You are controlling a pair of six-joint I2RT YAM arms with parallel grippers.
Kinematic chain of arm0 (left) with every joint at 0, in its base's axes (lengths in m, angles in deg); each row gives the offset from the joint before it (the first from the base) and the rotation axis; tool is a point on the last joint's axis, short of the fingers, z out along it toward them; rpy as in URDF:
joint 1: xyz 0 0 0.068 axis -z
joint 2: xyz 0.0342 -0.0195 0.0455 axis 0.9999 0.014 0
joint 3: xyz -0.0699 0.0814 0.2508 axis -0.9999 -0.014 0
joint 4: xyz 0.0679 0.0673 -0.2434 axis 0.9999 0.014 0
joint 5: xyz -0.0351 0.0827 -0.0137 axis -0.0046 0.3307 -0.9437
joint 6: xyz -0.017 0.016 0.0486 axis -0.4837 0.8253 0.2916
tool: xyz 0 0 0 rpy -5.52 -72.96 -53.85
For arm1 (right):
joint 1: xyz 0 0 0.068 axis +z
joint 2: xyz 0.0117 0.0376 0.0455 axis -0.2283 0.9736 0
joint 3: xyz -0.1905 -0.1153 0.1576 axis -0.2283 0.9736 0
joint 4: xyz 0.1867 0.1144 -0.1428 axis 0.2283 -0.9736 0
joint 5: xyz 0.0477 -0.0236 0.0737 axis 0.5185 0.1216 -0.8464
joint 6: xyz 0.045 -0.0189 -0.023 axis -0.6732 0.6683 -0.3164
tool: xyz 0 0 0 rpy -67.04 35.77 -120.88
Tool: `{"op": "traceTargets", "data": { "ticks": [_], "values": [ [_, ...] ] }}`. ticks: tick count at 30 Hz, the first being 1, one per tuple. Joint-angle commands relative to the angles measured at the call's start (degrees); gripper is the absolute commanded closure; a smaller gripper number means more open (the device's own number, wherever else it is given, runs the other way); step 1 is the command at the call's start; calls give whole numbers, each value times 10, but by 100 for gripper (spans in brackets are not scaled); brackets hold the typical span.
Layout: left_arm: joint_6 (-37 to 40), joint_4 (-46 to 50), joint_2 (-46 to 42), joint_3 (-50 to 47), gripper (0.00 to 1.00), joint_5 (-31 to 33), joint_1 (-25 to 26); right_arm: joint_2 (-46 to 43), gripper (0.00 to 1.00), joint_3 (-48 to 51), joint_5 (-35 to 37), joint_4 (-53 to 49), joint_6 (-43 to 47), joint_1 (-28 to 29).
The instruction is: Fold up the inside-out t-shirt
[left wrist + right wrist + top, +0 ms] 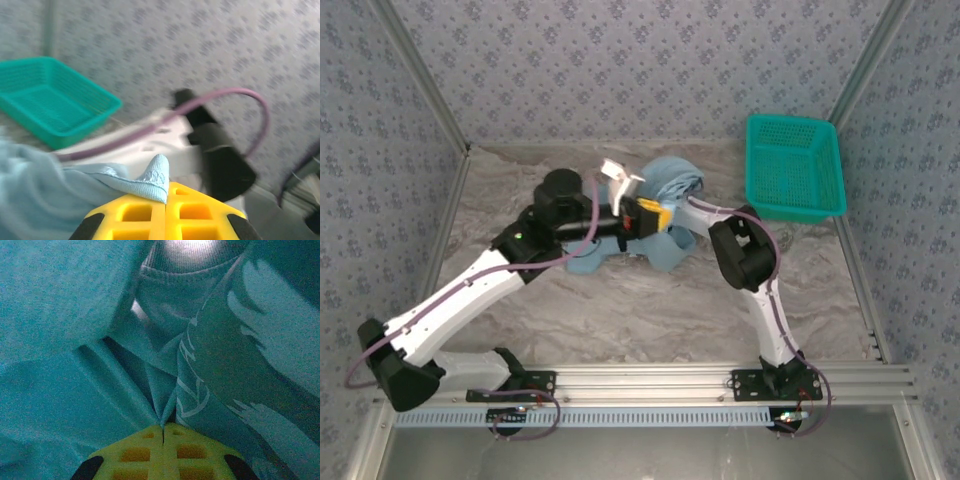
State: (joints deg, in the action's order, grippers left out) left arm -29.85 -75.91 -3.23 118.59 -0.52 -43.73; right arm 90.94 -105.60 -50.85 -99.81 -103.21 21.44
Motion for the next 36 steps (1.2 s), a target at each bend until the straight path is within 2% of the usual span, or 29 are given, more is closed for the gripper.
{"op": "traceTargets", "data": {
  "ticks": [1, 5, 11, 15, 19, 22, 24, 29, 32, 36],
  "values": [
    [-39, -10, -43, -19, 100, 90, -67, -75, 100, 86, -53, -5, 51, -11],
    [-86, -12, -64, -48, 100, 152, -170, -148, 100, 174, -93, -3, 73, -23],
    [-127, -30, -75, -74, 100, 155, -323, -225, 100, 241, -98, -31, 111, -32],
    [-116, -23, -60, -72, 100, 163, -370, -262, 100, 252, -105, -28, 119, -42],
    [-83, -6, -26, -71, 100, 170, -384, -294, 100, 247, -128, -3, 124, -44],
    [-83, -15, 6, -83, 100, 123, -381, -326, 100, 245, -156, 42, 112, -44],
    [-83, -44, 20, -114, 100, 98, -363, -346, 100, 239, -177, 86, 90, -46],
    [-64, -73, 58, -169, 100, 101, -287, -378, 100, 224, -236, 191, 30, -53],
    [-88, -72, 76, -202, 100, 149, -283, -392, 100, 210, -252, 196, 21, -57],
    [-115, -62, 79, -238, 100, 243, -308, -409, 100, 198, -288, 138, 27, -76]
  ]
}}
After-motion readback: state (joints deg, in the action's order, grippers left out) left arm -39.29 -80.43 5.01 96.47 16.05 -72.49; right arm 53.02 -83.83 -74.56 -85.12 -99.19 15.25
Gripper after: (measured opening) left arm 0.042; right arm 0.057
